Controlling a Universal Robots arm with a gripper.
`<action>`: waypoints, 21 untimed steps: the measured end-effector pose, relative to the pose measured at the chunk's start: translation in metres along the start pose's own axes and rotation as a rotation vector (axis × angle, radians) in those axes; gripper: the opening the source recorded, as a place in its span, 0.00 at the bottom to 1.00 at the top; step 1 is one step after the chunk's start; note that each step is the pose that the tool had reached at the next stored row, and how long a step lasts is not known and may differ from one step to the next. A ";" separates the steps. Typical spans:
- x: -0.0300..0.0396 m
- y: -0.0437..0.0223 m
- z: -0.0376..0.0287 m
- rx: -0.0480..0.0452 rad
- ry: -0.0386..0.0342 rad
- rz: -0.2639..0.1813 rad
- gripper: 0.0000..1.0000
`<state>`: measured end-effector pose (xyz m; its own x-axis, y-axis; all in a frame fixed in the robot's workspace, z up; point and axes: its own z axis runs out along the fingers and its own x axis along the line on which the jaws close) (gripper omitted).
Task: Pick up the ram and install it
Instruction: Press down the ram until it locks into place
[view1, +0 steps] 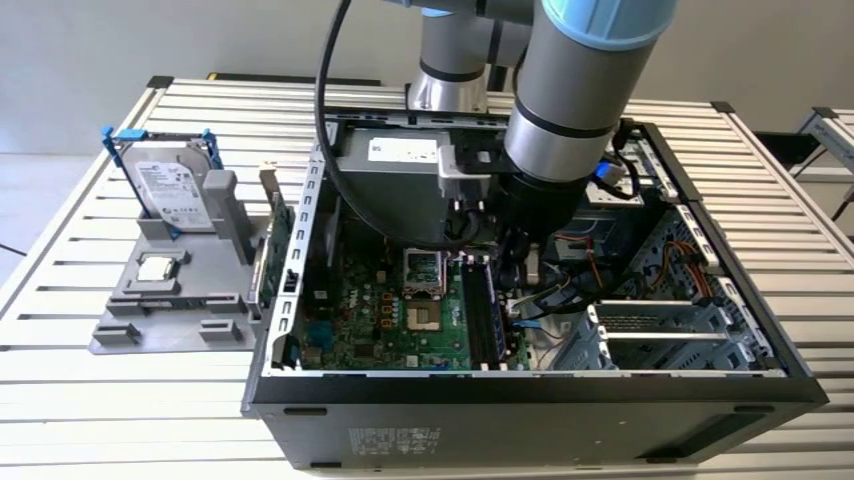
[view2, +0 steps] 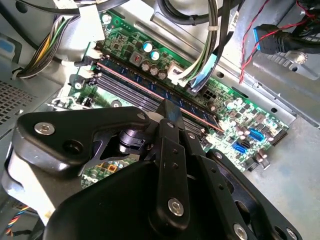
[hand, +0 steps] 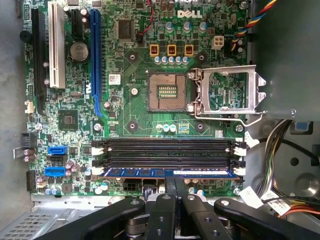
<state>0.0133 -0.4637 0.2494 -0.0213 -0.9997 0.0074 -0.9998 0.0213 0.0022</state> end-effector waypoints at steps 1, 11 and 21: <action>0.0000 0.0000 0.0006 0.0000 0.0002 0.000 0.00; 0.0000 0.0000 0.0085 -0.0001 0.0003 0.000 0.00; -0.0005 -0.0002 0.0133 0.0000 0.0002 0.000 0.00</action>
<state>0.0134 -0.4633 0.2361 -0.0213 -0.9997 0.0077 -0.9998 0.0213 0.0022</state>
